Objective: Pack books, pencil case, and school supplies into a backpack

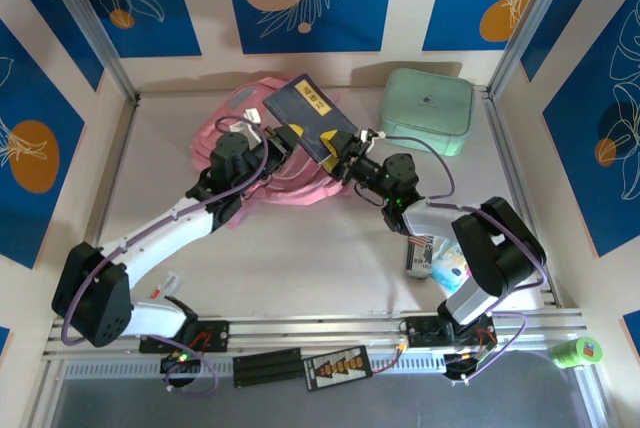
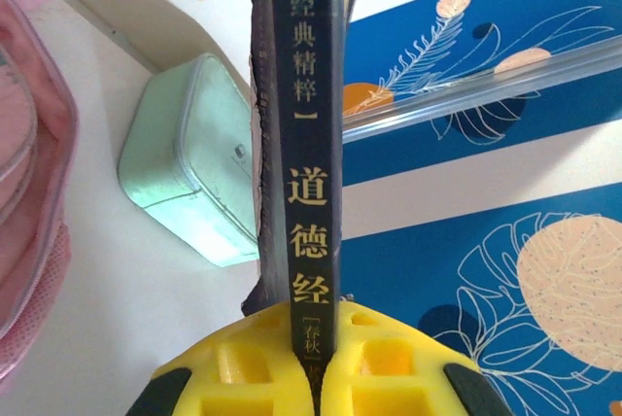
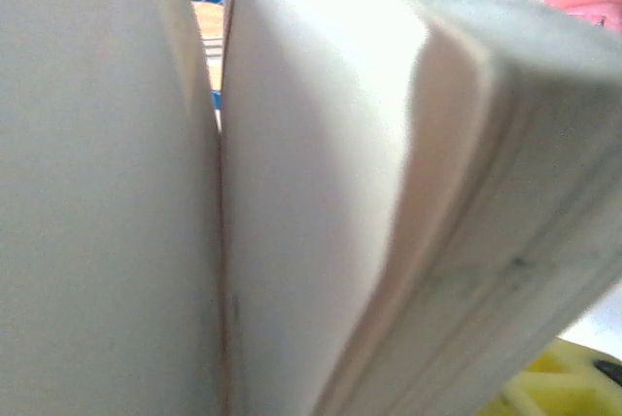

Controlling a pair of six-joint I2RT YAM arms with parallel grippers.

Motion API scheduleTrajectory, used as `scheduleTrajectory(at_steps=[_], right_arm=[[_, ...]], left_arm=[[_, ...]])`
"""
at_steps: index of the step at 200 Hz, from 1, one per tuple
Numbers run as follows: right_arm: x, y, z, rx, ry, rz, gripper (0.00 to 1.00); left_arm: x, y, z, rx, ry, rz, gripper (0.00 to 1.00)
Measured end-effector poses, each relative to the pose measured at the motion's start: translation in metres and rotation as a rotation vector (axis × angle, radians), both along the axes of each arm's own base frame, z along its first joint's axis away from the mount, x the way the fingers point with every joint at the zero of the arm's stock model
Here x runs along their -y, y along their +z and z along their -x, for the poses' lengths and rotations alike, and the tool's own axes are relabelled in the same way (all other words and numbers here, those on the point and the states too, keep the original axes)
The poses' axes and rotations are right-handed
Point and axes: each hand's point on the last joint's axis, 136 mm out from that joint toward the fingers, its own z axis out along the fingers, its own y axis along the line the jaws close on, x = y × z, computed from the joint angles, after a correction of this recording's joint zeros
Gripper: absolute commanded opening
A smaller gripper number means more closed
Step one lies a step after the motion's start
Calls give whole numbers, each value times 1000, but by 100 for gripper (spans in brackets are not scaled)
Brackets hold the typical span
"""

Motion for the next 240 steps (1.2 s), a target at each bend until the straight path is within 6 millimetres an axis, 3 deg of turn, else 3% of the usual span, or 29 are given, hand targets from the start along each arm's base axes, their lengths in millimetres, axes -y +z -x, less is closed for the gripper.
scheduleTrajectory(at_steps=[39,51,68,77,86,126,139,162,170,203,240], right_arm=[[2,-4,0,-4,-17,5,30],[3,-10,1,-17,-22,15,19],[4,-15,3,-41,-24,26,0],[4,-17,4,-53,-23,39,0],[5,-18,6,-70,-22,55,0],[19,-23,13,-128,-49,159,0],[31,-22,13,-130,-74,196,0],[58,-22,12,-129,-139,276,0],[68,-23,13,-133,-165,307,0],[110,-23,24,-135,-267,436,0],[146,-32,41,-163,-330,525,0]], left_arm=[[-5,-15,-1,-28,24,-22,0],[-5,-20,0,-39,26,-31,0],[-7,-25,0,-54,33,-47,21],[-9,-29,1,-59,39,-59,38],[-12,-31,4,-54,43,-79,48],[-30,-57,21,-75,57,-180,73],[-35,-69,27,-86,52,-240,84],[-42,-91,33,-89,30,-387,92],[-44,-98,35,-91,22,-440,99],[-47,-117,30,-74,-37,-680,100],[-25,-120,-3,-5,-138,-891,100]])
